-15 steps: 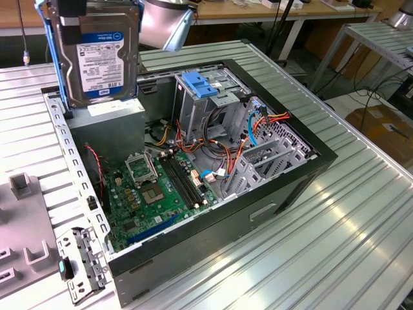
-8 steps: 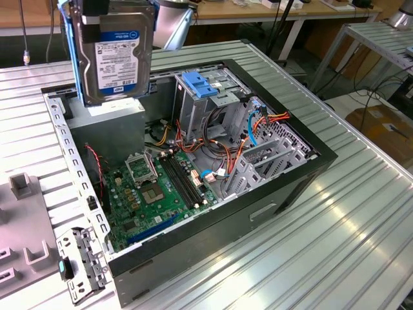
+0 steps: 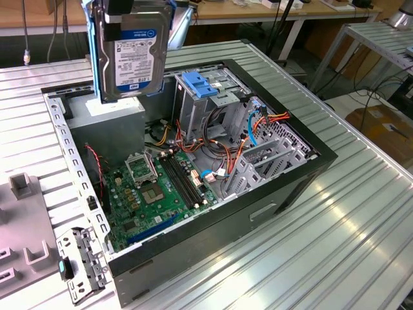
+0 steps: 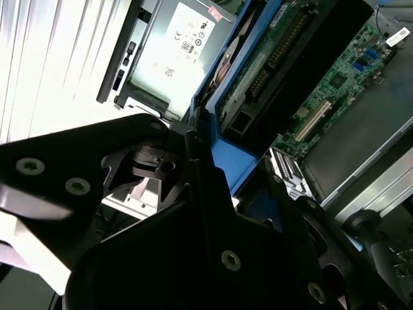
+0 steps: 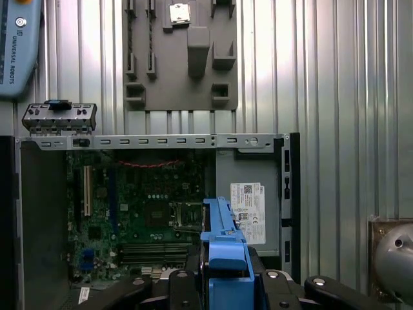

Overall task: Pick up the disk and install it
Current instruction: 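Pick up the disk, then insert the disk into the insertion slot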

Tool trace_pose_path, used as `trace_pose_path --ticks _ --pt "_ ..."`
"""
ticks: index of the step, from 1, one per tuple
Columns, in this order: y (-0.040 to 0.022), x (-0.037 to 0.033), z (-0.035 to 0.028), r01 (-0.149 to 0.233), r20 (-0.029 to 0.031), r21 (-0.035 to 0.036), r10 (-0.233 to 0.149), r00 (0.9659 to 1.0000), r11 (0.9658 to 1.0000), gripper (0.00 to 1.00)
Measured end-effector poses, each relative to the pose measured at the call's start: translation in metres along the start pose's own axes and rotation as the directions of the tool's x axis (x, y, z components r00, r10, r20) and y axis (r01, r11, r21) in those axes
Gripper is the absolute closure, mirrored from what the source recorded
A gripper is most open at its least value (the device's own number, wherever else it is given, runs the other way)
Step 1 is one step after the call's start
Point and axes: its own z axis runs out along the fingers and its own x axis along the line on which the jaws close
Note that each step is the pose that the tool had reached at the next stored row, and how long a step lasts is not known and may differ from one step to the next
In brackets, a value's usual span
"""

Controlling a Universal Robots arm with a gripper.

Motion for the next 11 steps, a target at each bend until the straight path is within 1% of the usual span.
trace_pose_path --ticks 2,11 --pt "-0.0022 0.0 0.0 0.0 -0.0001 -0.0001 0.0 1.0 1.0 0.63" --pt "-0.0023 -0.0001 0.0 0.0 -0.001 0.0 0.0 1.0 1.0 0.63"
